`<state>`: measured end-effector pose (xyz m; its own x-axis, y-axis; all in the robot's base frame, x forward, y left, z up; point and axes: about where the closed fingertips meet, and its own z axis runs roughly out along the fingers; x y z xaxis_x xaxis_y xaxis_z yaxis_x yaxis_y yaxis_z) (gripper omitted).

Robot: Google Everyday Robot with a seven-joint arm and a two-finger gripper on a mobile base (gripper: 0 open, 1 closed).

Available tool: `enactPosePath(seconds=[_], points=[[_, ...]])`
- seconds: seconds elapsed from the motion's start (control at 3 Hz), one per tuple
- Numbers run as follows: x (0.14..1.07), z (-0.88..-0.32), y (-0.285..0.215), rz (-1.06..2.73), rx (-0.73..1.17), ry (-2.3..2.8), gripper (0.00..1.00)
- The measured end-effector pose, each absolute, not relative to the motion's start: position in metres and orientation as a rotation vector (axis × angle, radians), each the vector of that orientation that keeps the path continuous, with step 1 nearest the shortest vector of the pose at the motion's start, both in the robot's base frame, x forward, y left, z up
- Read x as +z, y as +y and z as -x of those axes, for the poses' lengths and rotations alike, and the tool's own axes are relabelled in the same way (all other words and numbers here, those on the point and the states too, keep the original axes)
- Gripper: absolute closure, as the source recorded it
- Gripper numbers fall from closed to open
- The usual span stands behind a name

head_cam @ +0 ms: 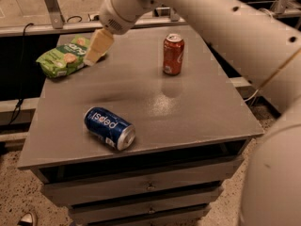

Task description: Pick green rice chip bag

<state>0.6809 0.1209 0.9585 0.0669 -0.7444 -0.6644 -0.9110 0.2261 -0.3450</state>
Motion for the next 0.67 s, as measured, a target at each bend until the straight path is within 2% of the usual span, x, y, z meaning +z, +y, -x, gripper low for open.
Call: enactPosePath(seconds=[0.67], points=[[0.889, -0.733, 0.203, 1.498, 0.407, 1.777, 0.00]])
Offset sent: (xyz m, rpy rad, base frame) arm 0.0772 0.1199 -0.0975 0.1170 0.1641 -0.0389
